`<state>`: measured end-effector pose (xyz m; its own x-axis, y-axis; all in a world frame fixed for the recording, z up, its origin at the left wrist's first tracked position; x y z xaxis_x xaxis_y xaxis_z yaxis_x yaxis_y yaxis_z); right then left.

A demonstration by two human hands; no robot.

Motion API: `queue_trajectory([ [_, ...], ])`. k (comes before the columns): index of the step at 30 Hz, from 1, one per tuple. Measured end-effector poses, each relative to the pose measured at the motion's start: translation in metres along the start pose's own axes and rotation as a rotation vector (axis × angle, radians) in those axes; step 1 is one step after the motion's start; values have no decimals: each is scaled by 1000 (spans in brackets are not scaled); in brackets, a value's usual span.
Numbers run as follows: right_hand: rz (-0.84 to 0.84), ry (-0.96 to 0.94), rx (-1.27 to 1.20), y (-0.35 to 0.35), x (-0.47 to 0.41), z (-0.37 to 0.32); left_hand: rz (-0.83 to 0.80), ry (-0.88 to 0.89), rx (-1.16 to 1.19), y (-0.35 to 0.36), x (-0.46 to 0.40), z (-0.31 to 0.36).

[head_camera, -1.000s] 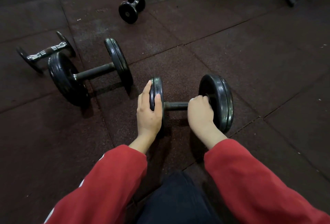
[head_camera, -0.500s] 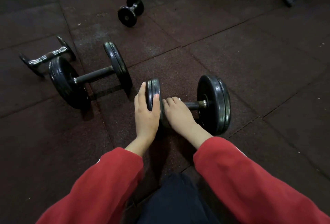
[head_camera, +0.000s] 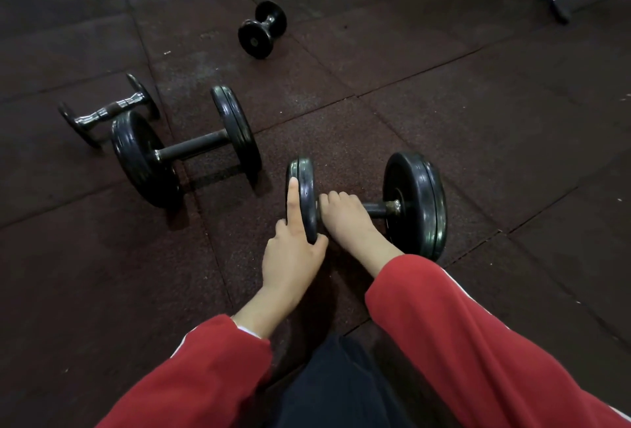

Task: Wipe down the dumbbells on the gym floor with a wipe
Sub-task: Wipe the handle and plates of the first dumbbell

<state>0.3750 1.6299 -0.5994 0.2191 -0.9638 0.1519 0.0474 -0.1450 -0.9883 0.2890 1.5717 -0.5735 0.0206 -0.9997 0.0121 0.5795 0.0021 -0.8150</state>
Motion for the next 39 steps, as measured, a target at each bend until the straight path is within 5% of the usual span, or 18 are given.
queue_trajectory([
  [30,-60,54,-28,5,33,-14,-145,73,-158,-17,5,-3],
  [35,-40,67,-146,6,29,-4,-103,53,-100,-22,-21,6],
  [39,170,91,-185,-2,36,9,92,86,96,-25,-30,5],
])
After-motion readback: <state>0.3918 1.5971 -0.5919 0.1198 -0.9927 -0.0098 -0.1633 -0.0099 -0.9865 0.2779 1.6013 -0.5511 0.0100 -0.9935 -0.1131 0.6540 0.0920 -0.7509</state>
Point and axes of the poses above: each hand's wrist, its own x-axis away from the middle knuckle, its own y-axis out of the palm, z = x × y, the point moved 7 cm from there along -x, towards the middle knuckle, and after that the axes turned 2 degrees about y, right-handed, at the moved point
